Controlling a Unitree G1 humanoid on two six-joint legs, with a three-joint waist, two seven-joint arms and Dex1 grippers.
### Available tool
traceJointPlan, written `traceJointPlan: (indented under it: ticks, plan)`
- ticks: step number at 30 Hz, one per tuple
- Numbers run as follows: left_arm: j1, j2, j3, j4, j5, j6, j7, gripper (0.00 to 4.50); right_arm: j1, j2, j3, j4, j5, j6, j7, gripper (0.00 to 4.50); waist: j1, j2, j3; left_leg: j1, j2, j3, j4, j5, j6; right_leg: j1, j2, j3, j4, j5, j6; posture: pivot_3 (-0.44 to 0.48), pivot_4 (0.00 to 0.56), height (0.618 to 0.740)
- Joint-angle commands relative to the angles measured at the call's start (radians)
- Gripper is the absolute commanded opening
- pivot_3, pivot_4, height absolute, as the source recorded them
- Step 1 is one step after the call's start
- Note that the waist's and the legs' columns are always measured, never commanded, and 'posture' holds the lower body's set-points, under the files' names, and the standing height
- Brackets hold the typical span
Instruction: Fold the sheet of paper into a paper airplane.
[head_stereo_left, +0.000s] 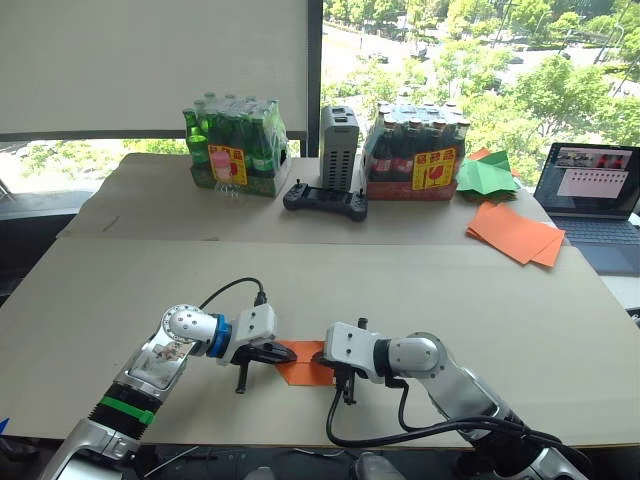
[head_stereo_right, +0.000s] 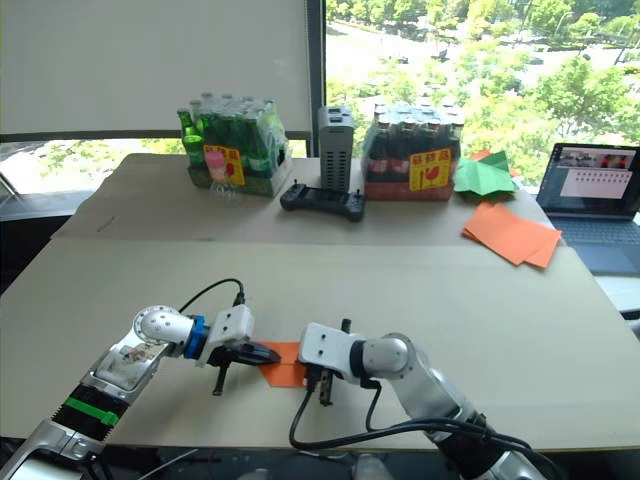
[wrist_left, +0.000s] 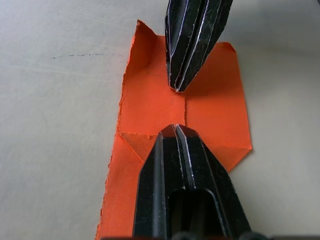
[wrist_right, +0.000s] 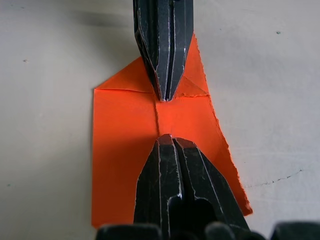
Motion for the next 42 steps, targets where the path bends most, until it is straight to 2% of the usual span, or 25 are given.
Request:
traceJointPlan:
  ticks: [1, 7, 34, 36, 39, 42]
  plan:
    - [0.021, 0.018, -0.01, -0.005, 0.023, 0.014, 0.006, 0.0, 0.002, -0.001, 0.005, 0.004, -0.015, -0.022, -0.003, 0.03, 0.0, 0.0, 0.0, 0.0, 0.0, 0.0, 0.0, 0.0, 0.0, 0.0, 0.0, 0.0, 0.0, 0.0, 0.0, 0.0, 0.15, 0.733]
    - [0.024, 0.023, -0.014, -0.006, 0.029, 0.009, 0.01, 0.0, 0.025, -0.04, 0.025, 0.039, -0.055, 0.034, 0.01, 0.03, 0.002, 0.0, 0.0, 0.001, 0.0, 0.0, 0.0, 0.0, 0.0, 0.002, 0.0, 0.0, 0.0, 0.0, 0.0, 0.0, 0.15, 0.733]
    - [0.004, 0.016, -0.036, 0.025, 0.049, -0.035, 0.012, 0.0, 0.123, -0.191, -0.083, -0.132, 0.021, 0.238, 0.035, 0.03, 0.015, 0.002, -0.003, 0.001, -0.001, 0.0, 0.0, 0.0, 0.0, 0.003, -0.001, 0.0, -0.002, -0.001, 0.001, 0.0, 0.15, 0.733]
    - [0.003, 0.015, -0.036, 0.028, 0.049, -0.038, 0.012, 0.0, 0.113, -0.185, -0.101, -0.157, 0.044, 0.231, 0.032, 0.03, 0.014, 0.002, -0.003, 0.002, -0.001, 0.0, 0.0, 0.0, 0.0, 0.003, -0.001, 0.0, -0.002, -0.001, 0.001, 0.0, 0.15, 0.733]
    - [0.0, 0.012, -0.036, 0.03, 0.048, -0.039, 0.013, 0.0, 0.072, -0.117, -0.172, -0.223, 0.149, 0.219, 0.031, 0.03, 0.012, 0.002, -0.003, 0.001, -0.001, 0.0, 0.0, 0.0, 0.0, 0.003, -0.001, 0.0, -0.002, -0.002, 0.003, 0.0, 0.15, 0.733]
    - [-0.002, 0.007, -0.039, 0.027, 0.049, -0.038, 0.014, 0.0, 0.034, -0.07, -0.185, -0.247, 0.19, 0.23, 0.019, 0.03, 0.007, 0.002, -0.003, 0.0, -0.001, 0.0, 0.0, 0.0, 0.0, 0.002, -0.001, 0.0, -0.001, -0.001, 0.002, 0.0, 0.15, 0.733]
